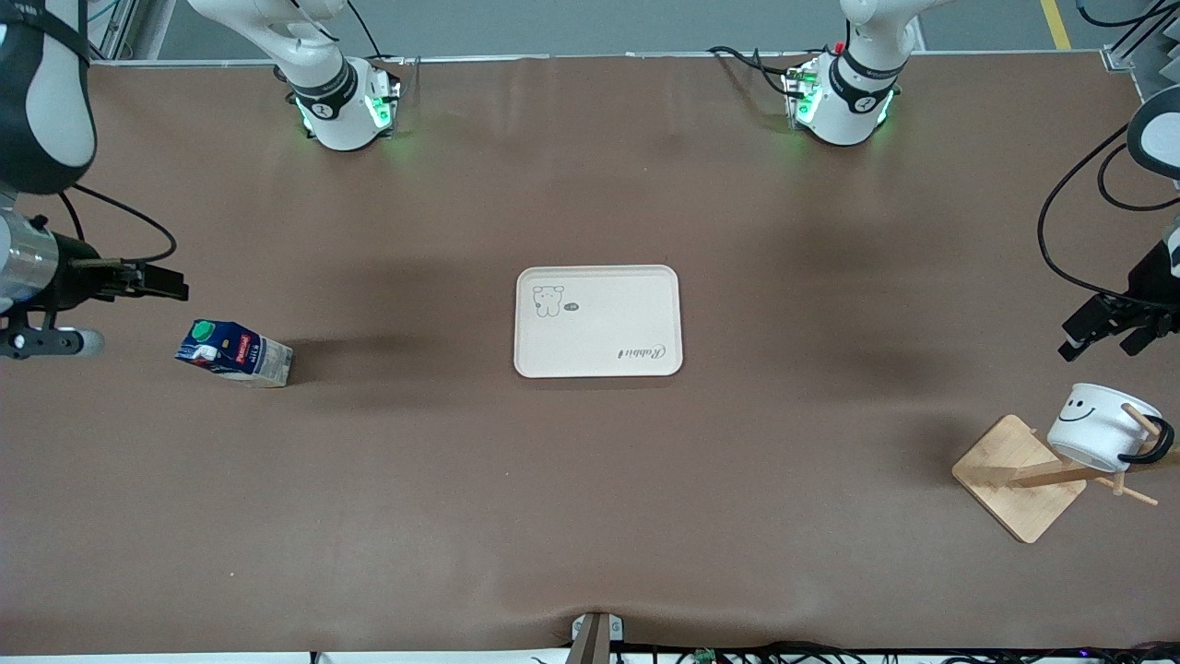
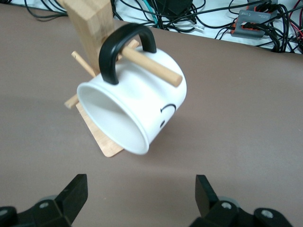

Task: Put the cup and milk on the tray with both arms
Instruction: 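Grasp the milk carton with the right gripper while the left gripper grasps the mug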

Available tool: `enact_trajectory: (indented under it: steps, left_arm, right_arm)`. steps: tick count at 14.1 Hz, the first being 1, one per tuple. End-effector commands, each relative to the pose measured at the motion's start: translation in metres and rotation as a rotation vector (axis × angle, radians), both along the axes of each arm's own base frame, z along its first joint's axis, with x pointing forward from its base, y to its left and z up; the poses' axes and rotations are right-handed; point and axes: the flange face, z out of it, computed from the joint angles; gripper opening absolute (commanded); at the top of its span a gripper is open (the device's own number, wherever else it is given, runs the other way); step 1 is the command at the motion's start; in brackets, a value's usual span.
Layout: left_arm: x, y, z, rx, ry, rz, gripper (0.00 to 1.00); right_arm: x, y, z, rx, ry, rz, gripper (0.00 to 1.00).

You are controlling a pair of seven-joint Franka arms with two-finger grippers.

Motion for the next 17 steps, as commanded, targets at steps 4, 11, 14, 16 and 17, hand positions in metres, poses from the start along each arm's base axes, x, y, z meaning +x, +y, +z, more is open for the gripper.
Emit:
enact_trajectory:
  steps: [4, 11, 14, 16, 17]
  left_arm:
    - [0.034, 0.008, -0.012, -0.015, -0.04, -0.021, 1.0]
    - [0.053, -0.008, -0.035, -0.065, -0.025, -0.029, 0.57]
    - [0.053, -0.012, -0.035, -0.065, -0.024, -0.04, 0.25]
    - [0.053, -0.013, -0.033, -0.061, -0.025, -0.045, 0.12]
    - [0.053, -0.014, -0.031, -0.059, -0.026, -0.049, 0.08]
  right_arm:
    - [0.01, -0.03, -0.06, -0.011, 0.012, -0.023, 1.0]
    - [0.009, -0.045, -0.128, -0.014, -0.035, -0.043, 1.0]
    - [0.009, -0.052, -0.15, -0.013, -0.045, -0.052, 1.0]
    - [0.002, -0.059, -0.168, -0.001, -0.02, -0.075, 1.0]
    - [0.0, -0.058, -0.174, -0.001, -0.023, -0.074, 1.0]
